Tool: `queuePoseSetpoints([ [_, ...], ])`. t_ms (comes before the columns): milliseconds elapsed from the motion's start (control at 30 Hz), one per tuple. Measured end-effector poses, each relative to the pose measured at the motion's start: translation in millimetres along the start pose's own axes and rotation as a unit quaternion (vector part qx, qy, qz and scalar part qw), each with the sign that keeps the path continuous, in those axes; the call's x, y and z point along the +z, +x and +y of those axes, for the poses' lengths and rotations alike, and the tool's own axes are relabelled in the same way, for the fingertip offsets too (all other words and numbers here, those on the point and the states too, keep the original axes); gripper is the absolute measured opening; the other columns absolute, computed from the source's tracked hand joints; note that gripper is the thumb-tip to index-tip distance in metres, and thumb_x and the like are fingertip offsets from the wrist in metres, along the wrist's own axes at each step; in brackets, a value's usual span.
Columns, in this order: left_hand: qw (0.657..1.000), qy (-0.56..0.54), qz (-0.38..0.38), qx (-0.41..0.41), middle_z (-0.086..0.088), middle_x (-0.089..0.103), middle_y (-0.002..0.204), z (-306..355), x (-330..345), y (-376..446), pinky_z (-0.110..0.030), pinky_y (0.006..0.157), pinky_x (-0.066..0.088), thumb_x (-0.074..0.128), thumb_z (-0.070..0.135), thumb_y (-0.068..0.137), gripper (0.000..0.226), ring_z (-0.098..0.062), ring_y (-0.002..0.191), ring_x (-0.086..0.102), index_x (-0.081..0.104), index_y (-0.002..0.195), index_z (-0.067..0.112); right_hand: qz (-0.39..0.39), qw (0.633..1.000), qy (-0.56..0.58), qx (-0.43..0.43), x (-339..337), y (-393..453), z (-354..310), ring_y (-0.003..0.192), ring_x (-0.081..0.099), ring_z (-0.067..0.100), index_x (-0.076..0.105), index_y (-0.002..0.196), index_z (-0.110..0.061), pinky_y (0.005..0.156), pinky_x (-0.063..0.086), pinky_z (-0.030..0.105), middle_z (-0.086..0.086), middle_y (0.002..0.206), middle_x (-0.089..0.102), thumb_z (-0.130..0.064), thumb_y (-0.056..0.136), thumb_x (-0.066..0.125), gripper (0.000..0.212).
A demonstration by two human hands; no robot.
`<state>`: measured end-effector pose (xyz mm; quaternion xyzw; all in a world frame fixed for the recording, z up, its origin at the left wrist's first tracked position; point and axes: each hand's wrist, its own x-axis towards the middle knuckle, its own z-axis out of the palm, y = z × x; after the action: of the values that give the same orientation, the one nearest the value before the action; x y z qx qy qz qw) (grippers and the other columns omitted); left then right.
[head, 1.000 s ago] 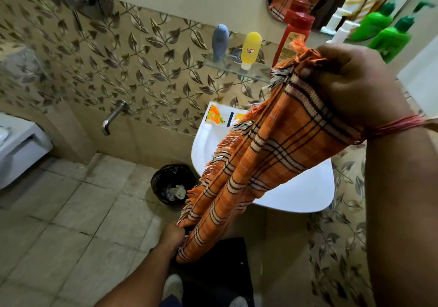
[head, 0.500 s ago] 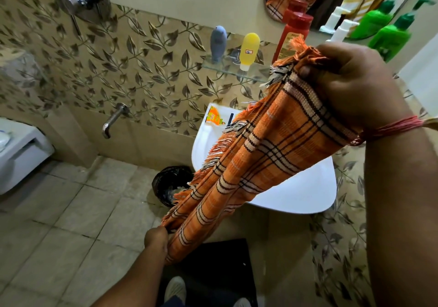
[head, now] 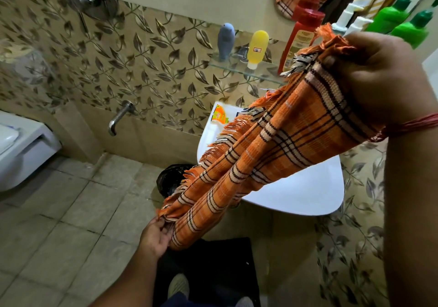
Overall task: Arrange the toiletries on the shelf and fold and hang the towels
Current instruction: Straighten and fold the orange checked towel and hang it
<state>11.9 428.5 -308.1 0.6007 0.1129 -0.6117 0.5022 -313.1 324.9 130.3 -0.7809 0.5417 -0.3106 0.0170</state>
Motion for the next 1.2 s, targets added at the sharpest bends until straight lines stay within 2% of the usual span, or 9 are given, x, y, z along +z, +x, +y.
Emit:
queuePoseSetpoints([
  [133,1.0,0.022,0.008,0.014,-0.026,0.062,0.129,6,6,-1,-0.059,0.104,0.046,0.038,0.013,0.105,0.036,-0.041,0.115,0.062,0.051,0.138,0.008,-0.006,1.0,0.009,0.006,4,1,0,0.089,0.06,0.018,0.067,0.115,-0.018,0.074,0.044,0.026,-0.001,0.1,0.064,-0.025,0.097,0.06,0.02],
  [233,0.998,0.067,-0.009,0.014,-0.028,0.069,0.115,7,13,-1,-0.062,0.092,0.053,0.055,0.024,0.099,0.03,-0.042,0.105,0.068,0.063,0.123,0.007,-0.019,1.0,-0.003,0.007,7,2,-1,0.089,0.058,0.015,0.067,0.118,-0.017,0.068,0.039,0.016,-0.003,0.101,0.062,-0.023,0.097,0.06,0.022],
  [333,0.993,0.116,0.022,0.009,-0.021,0.068,0.093,6,18,-10,-0.056,0.095,0.052,0.059,0.032,0.1,0.029,-0.035,0.089,0.066,0.064,0.101,0.004,-0.031,0.999,-0.003,0.015,8,3,-1,0.09,0.058,0.014,0.066,0.118,-0.016,0.068,0.037,0.011,-0.003,0.101,0.061,-0.022,0.097,0.06,0.023],
  [533,0.993,0.052,0.095,-0.041,-0.024,0.06,0.127,5,7,1,-0.045,0.087,0.052,0.043,0.03,0.106,0.034,-0.036,0.107,0.058,0.056,0.119,0.002,-0.035,0.999,-0.014,0.019,8,4,3,0.081,0.054,0.011,0.067,0.115,-0.016,0.065,0.035,0.013,-0.007,0.092,0.058,-0.022,0.097,0.061,0.021],
  [633,0.995,0.01,0.095,-0.039,-0.025,0.053,0.139,9,11,-1,-0.054,0.099,0.047,0.034,0.021,0.109,0.037,-0.043,0.127,0.052,0.05,0.134,-0.001,-0.029,0.999,-0.019,0.026,9,6,9,0.071,0.049,-0.005,0.069,0.112,-0.016,0.062,0.032,0.007,-0.016,0.08,0.054,-0.024,0.096,0.062,0.019],
  [767,0.998,0.022,0.054,-0.018,-0.025,0.061,0.129,13,13,3,-0.064,0.103,0.045,0.028,0.055,0.106,0.065,-0.046,0.124,0.057,0.052,0.135,0.002,-0.026,0.999,-0.012,0.028,10,10,13,0.073,0.053,0.0,0.068,0.114,-0.018,0.064,0.035,0.011,-0.015,0.083,0.056,-0.024,0.096,0.062,0.019],
  [867,0.996,0.084,-0.028,-0.001,-0.024,0.068,0.119,14,12,14,-0.062,0.086,0.055,0.033,0.069,0.096,0.067,-0.042,0.108,0.067,0.059,0.127,0.015,-0.019,1.0,-0.015,0.019,9,12,12,0.084,0.056,0.015,0.068,0.114,-0.018,0.067,0.038,0.02,-0.004,0.092,0.06,-0.024,0.096,0.062,0.02],
  [1033,0.981,0.168,-0.095,0.014,-0.026,0.067,0.121,10,17,9,-0.042,0.079,0.055,0.056,0.016,0.102,0.021,-0.033,0.093,0.066,0.059,0.12,0.006,-0.024,0.999,-0.007,0.021,10,17,10,0.089,0.056,0.011,0.067,0.116,-0.018,0.068,0.038,0.013,-0.006,0.098,0.06,-0.026,0.097,0.06,0.022],
  [1200,0.95,0.304,-0.069,0.001,-0.018,0.069,0.095,1,23,2,-0.033,0.069,0.05,0.054,0.0,0.099,0.02,-0.027,0.083,0.064,0.058,0.118,0.001,-0.028,0.999,0.007,0.022,9,20,10,0.088,0.056,0.01,0.067,0.115,-0.02,0.07,0.039,0.015,-0.009,0.095,0.059,-0.025,0.097,0.06,0.02],
])
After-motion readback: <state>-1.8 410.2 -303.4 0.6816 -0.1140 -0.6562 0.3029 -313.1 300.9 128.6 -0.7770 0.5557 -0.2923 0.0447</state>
